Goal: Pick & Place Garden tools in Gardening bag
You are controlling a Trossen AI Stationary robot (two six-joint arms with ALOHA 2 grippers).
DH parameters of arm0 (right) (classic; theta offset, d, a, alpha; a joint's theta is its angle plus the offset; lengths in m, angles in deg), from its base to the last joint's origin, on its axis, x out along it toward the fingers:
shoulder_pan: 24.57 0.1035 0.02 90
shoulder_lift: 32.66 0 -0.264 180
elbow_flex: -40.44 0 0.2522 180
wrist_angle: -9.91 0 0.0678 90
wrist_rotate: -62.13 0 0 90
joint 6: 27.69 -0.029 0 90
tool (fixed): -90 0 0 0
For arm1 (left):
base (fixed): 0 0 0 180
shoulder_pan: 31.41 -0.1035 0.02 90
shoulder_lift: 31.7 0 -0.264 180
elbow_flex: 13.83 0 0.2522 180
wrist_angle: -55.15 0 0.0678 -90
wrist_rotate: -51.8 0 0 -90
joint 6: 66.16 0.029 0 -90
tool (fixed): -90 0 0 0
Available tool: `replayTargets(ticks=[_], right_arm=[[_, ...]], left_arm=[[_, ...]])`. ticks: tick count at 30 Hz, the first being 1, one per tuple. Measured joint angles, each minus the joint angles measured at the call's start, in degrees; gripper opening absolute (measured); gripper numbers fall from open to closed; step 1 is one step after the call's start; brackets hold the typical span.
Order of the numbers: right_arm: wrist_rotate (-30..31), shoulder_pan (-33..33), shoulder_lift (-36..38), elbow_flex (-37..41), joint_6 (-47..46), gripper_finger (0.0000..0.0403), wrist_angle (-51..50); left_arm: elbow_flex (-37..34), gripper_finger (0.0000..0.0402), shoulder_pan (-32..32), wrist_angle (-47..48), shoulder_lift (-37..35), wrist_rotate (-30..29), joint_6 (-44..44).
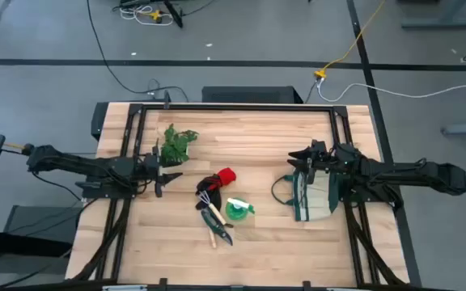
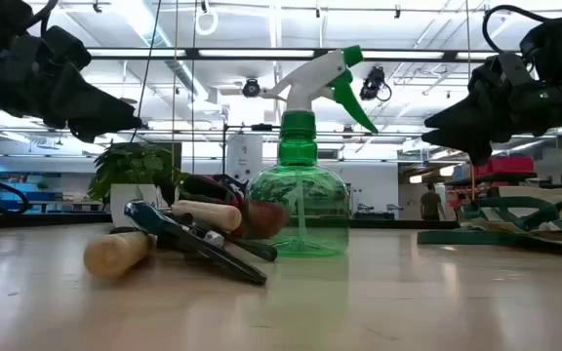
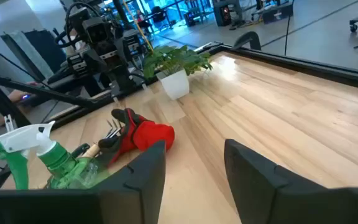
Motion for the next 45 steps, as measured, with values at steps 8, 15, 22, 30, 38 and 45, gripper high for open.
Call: replayTargets(ticks=[8,15,22,30,38,45], right_arm=[[-0.01,0.01,-0.01,0.0,0.0,0.0166,0.0],[0.01,0.0,0.0,0.0,0.0,0.0166,0.0],[0.01,0.01,0.01,0.0,0.0,0.0166,0.0],[0.01,-0.01,-0.01,0.0,0.0,0.0166,0.0],[0.0,0.01,0.0,0.0,0.0,0.0166,0.0],[0.0,0.0,0.0,0.0,0.0,0.0166,0.0]], left_arm=[[0.0,0.0193,0.0,0.0,0.0,0.0,-0.01],[0.0,0.0193,0.0,0.0,0.0,0.0,-0.01],[0.0,0.0193,0.0,0.0,0.0,0.0,-0.01],[0.0,0.0193,0.0,0.0,0.0,0.0,0.0],[0.0,0.0193,0.0,0.0,-0.01,0.0,-0.01],[0.0,0.0193,0.0,-0.3,-0.01,-1.23,0.25]])
